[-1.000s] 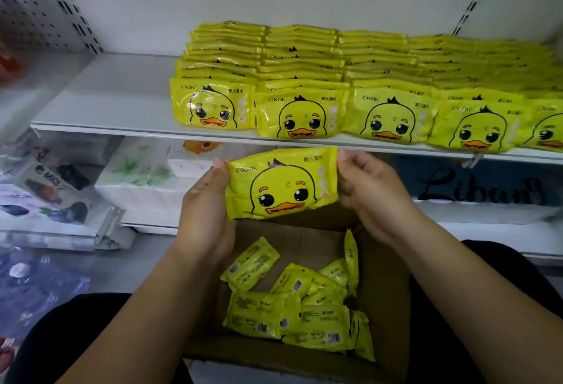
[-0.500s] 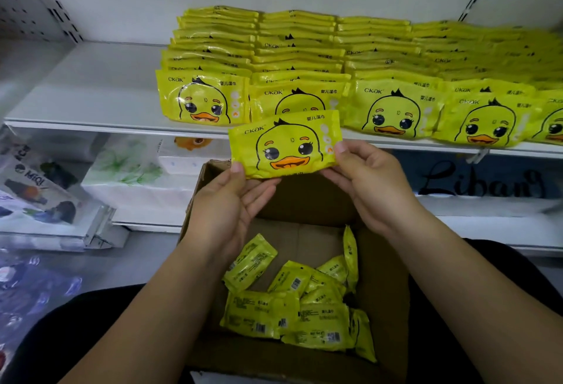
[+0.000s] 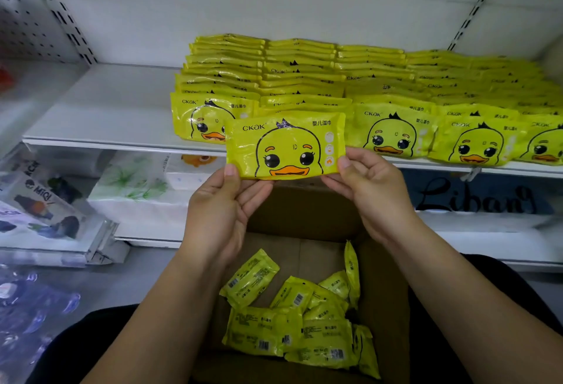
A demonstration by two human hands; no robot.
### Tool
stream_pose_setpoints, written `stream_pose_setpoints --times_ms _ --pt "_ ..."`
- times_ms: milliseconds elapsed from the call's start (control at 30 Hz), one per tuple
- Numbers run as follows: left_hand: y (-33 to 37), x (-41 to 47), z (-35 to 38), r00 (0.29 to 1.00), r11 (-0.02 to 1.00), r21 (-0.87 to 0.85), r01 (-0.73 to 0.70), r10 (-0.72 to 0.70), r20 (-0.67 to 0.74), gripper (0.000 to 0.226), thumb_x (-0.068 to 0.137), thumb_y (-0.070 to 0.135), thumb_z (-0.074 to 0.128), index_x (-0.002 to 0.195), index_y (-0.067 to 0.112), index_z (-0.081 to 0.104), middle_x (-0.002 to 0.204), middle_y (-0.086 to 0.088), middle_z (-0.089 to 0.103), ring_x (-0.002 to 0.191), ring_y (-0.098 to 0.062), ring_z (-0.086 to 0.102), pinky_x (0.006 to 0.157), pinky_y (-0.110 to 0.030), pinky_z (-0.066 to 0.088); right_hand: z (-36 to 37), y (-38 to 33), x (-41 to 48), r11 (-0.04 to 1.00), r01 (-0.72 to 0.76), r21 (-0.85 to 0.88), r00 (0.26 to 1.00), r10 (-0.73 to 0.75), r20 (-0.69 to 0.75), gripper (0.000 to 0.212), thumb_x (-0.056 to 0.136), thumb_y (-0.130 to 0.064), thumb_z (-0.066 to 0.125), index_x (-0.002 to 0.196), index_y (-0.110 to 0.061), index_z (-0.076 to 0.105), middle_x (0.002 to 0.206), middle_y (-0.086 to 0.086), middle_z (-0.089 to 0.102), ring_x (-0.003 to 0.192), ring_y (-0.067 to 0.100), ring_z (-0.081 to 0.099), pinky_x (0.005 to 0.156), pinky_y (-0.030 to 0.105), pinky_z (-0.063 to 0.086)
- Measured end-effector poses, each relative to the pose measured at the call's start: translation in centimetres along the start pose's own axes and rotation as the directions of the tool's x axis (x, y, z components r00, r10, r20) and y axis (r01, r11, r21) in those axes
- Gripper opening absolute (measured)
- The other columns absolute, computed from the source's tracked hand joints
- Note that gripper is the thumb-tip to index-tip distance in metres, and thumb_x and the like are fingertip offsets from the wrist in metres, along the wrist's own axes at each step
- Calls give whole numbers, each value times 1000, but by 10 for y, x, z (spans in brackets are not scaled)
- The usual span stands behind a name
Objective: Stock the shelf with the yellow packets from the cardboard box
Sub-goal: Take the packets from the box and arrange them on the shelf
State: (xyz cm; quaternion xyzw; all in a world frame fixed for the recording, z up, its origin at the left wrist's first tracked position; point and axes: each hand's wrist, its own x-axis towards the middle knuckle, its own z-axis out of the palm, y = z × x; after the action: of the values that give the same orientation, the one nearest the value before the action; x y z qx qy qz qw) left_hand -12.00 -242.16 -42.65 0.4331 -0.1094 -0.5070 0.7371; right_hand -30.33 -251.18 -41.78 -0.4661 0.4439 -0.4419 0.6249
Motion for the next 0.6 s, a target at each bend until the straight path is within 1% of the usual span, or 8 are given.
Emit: stream_pose_setpoints --times_ms 133,200,300,367,433,467,533,600 --pt "18 5 -16 988 979 137 -148 139 71 26 109 16 41 100 4 63 83 -7 75 81 -20 76 82 -31 63 0 -10 2 924 185 -336 979 -145 141 45 94 -9 67 136 -21 54 125 -2 68 111 9 67 98 35 55" --pt "28 7 -22 976 953 216 -212 196 94 24 107 17 45 97 5 63 77 -4 73 79 -19 75 85 -32 62 7 -22 6 809 310 -500 949 -233 212 56 89 -23 75 139 -29 49 136 -15 58 122 1 57 104 35 50" --pt "40 8 -28 964 913 314 -262 231 132 23 106 13 48 91 7 64 76 -2 74 79 -19 76 81 -29 63 34 -44 10 656 427 -623 902 -264 340 66 81 -38 81 138 -42 47 142 -15 47 130 -1 44 109 28 38" --pt "48 7 -33 958 887 366 -280 235 164 22 106 11 49 98 8 70 85 -8 77 83 -22 77 80 -29 63 58 -58 14 551 466 -692 874 -167 455 72 78 -39 83 139 -43 46 138 -12 42 127 -1 39 106 18 31" --pt "58 8 -39 953 873 393 -290 228 198 22 106 12 50 104 7 71 91 -15 78 85 -26 77 80 -30 63 83 -66 22 404 515 -756 833 -29 552 75 75 -42 84 140 -40 46 132 -11 45 123 1 43 105 22 36" --pt "63 11 -43 952 866 403 -294 226 208 23 106 13 50 106 4 71 93 -20 77 85 -28 77 80 -31 64 93 -68 26 378 522 -764 817 36 576 72 75 -42 85 137 -38 49 126 -13 53 116 2 51 102 26 43" --pt "74 18 -53 949 856 416 -306 239 206 26 106 15 50 109 -5 67 98 -34 71 89 -39 75 81 -34 64 111 -73 35 434 512 -741 791 99 604 55 73 -37 88 119 -30 59 108 -16 69 98 5 67 85 32 55" --pt "85 25 -63 950 856 412 -310 259 176 29 106 18 51 110 -7 66 101 -39 67 92 -44 73 80 -34 64 127 -78 43 450 539 -712 772 73 631 45 71 -35 89 105 -20 64 95 -8 73 85 9 69 75 33 57"
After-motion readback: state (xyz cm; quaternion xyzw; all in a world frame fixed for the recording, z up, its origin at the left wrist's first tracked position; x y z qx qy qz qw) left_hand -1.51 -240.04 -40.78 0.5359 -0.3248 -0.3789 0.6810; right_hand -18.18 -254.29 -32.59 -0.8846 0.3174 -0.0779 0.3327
